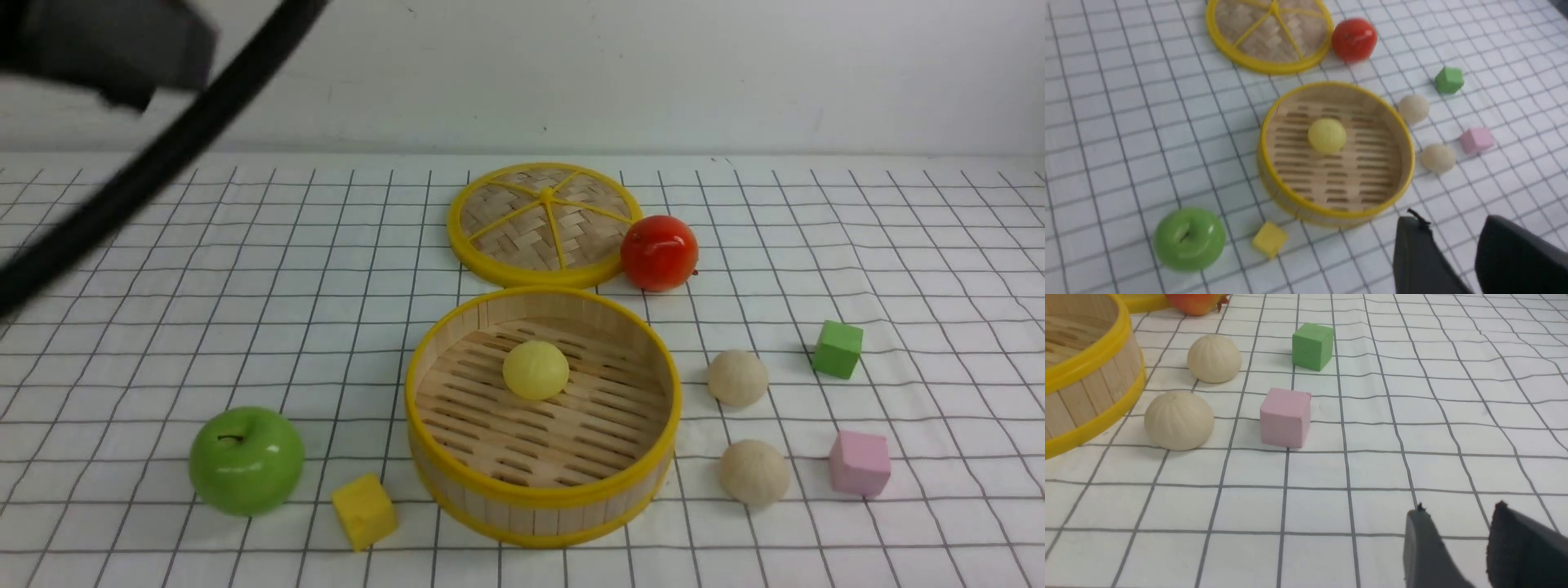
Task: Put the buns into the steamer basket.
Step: Use the right arm to grab a steamed stuffed bun
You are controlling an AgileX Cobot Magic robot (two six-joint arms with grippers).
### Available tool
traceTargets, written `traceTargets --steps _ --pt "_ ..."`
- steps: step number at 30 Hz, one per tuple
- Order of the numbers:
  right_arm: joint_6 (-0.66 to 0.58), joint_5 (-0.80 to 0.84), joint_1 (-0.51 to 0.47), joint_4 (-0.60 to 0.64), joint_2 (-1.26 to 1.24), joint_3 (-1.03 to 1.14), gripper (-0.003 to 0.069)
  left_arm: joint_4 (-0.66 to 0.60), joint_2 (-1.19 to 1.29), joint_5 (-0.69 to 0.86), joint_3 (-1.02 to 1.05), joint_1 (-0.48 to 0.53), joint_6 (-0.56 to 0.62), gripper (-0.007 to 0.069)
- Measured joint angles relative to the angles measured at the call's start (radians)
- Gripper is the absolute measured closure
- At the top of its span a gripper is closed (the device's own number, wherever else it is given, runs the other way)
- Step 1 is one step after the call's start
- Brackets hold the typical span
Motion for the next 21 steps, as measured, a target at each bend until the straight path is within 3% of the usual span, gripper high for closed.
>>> traceTargets --steps 7,14,21 --pt "0.000 0.000 0.000 0.000 0.000 0.000 0.0419 -0.006 -0.495 -0.224 0.540 0.000 -0.017 0.0638" --pt "0.000 0.000 0.000 0.000 0.000 0.000 0.0419 -0.012 -0.888 -0.361 0.919 0.000 -0.048 0.0638" --pt "0.000 0.000 0.000 0.000 0.000 0.000 0.0419 -0.019 -0.959 -0.353 0.981 0.000 -0.184 0.0638"
